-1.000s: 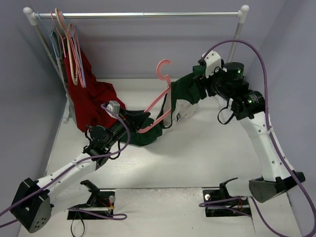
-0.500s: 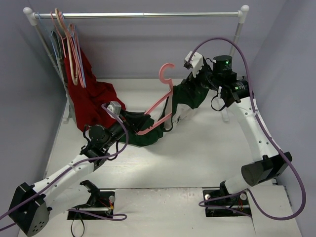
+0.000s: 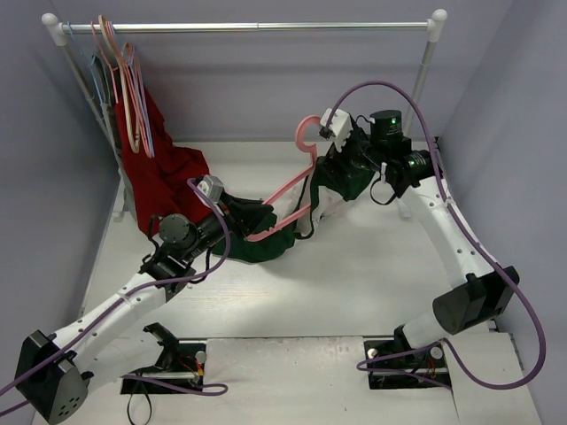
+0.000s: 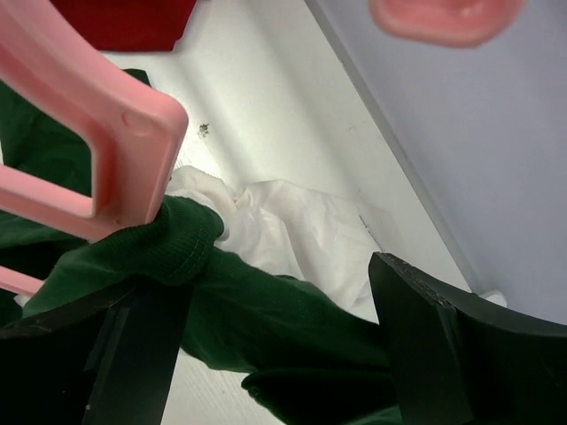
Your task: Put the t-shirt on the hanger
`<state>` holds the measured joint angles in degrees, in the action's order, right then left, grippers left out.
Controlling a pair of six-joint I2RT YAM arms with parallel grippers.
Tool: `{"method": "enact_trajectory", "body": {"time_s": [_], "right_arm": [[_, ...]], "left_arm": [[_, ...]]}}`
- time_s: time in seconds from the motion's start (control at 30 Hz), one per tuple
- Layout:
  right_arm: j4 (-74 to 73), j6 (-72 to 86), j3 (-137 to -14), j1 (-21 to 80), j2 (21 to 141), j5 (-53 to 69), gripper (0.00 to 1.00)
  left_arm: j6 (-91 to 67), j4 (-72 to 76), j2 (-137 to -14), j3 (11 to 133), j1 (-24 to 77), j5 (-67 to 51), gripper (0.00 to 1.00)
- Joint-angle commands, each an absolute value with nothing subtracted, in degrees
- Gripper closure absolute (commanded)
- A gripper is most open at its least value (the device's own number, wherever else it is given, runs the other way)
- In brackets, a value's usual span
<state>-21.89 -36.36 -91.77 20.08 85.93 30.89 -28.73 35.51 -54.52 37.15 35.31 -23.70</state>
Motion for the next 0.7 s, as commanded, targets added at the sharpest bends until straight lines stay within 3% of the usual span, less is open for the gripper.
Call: {"method": "enact_trajectory", "body": {"time_s": [0.0, 0.17, 0.27, 0.47, 0.57, 0.67], "right_arm": [[-15.1, -37.5, -91.3, 20.4, 84.9, 31.7, 0.19], [-9.4, -38.0, -87.5, 21.0, 84.2, 31.1, 0.23], [-7.7, -38.2, -86.8, 21.9, 83.9, 30.1, 0.41], [-5.6, -39.5, -85.1, 22.9, 81.4, 27.1, 0.92], [-4.8, -40.3, -83.4, 22.9, 79.4, 24.5, 1.00], [-3.8, -40.4, -80.8, 22.9, 76.6, 21.7, 1.00]], "left_arm": [[-28.1, 42.0, -52.5, 43.7, 35.5, -27.3, 1.00], [-27.9, 39.6, -51.5, 44.3, 35.6, -28.6, 1.00], [-27.3, 37.6, -51.0, 45.3, 35.6, -29.0, 1.00], [-25.1, 30.8, -50.4, 47.1, 35.5, -26.5, 1.00], [-25.4, 28.6, -50.4, 47.4, 35.5, -23.9, 1.00], [-25.0, 23.7, -50.6, 49.3, 35.5, -19.3, 1.00]]}}
